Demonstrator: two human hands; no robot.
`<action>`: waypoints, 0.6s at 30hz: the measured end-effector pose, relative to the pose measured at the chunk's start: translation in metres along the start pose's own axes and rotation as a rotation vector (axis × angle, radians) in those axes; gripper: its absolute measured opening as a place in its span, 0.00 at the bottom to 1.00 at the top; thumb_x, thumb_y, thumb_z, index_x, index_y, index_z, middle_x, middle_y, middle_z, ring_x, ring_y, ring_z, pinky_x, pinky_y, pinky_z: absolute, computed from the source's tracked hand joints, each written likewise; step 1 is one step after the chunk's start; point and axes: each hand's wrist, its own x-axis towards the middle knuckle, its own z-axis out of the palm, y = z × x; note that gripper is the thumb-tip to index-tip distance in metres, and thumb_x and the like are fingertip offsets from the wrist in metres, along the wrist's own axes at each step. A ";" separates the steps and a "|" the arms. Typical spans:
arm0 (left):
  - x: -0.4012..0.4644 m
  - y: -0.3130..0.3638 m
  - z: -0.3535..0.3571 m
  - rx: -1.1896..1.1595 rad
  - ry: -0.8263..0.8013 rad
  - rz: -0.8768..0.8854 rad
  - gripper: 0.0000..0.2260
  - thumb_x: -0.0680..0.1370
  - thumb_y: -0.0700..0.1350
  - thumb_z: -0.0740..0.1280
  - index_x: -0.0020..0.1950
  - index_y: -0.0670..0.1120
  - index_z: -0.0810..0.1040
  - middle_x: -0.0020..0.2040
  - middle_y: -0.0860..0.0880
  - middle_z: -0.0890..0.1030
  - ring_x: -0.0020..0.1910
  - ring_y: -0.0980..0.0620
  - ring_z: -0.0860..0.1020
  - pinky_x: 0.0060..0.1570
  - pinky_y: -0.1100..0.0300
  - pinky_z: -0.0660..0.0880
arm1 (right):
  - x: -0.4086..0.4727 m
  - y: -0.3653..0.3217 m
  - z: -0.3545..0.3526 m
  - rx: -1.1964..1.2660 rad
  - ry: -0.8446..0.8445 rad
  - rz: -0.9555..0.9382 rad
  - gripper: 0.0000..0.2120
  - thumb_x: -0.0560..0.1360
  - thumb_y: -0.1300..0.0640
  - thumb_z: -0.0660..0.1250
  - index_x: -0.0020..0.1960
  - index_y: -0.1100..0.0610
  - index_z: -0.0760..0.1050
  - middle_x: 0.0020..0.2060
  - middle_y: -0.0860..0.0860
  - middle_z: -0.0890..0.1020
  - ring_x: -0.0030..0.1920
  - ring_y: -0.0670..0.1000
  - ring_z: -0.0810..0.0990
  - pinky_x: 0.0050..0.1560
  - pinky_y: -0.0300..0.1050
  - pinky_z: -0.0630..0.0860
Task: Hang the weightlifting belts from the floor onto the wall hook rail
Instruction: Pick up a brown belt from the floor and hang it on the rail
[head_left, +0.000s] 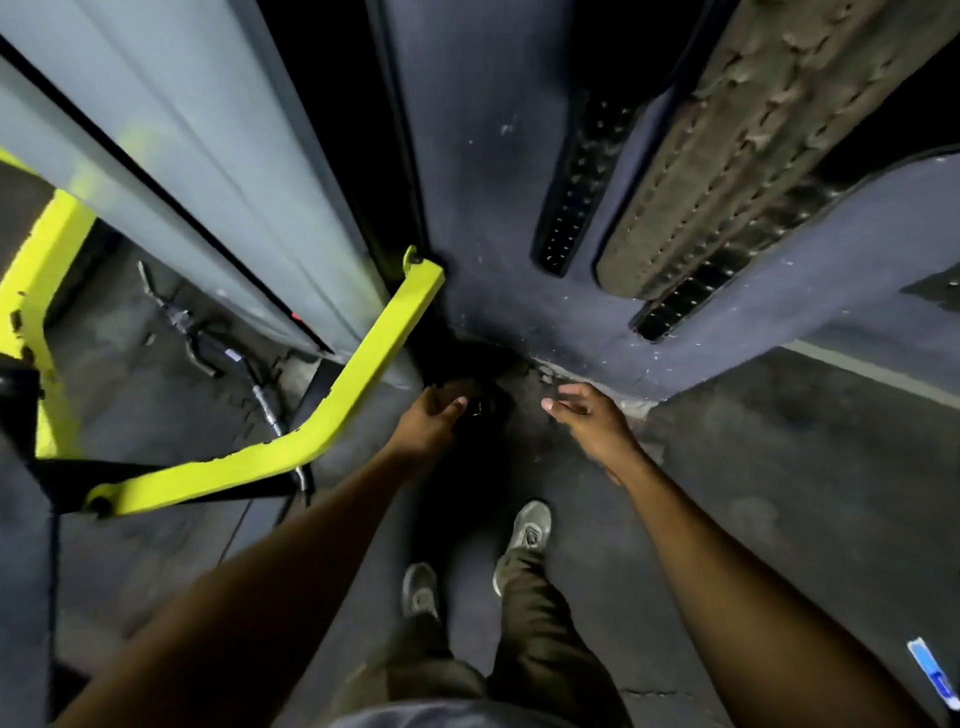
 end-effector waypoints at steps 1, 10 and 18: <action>0.011 -0.004 0.003 0.033 0.004 -0.033 0.24 0.75 0.62 0.69 0.61 0.45 0.77 0.55 0.40 0.85 0.56 0.41 0.83 0.53 0.45 0.79 | 0.018 0.007 -0.001 -0.012 -0.034 0.001 0.32 0.65 0.31 0.74 0.63 0.46 0.77 0.57 0.50 0.85 0.59 0.52 0.84 0.66 0.57 0.79; 0.117 -0.068 0.042 0.085 0.010 -0.248 0.12 0.80 0.52 0.68 0.60 0.47 0.79 0.55 0.47 0.84 0.54 0.49 0.81 0.46 0.59 0.73 | 0.154 0.079 0.043 -0.047 -0.196 0.183 0.23 0.79 0.51 0.73 0.69 0.60 0.75 0.62 0.58 0.82 0.63 0.57 0.82 0.65 0.49 0.77; 0.287 -0.229 0.109 0.330 -0.149 -0.222 0.15 0.81 0.48 0.69 0.66 0.46 0.77 0.61 0.45 0.83 0.60 0.48 0.81 0.55 0.58 0.74 | 0.324 0.240 0.153 -0.045 -0.216 0.282 0.22 0.79 0.57 0.73 0.70 0.64 0.73 0.57 0.59 0.81 0.54 0.53 0.80 0.39 0.30 0.72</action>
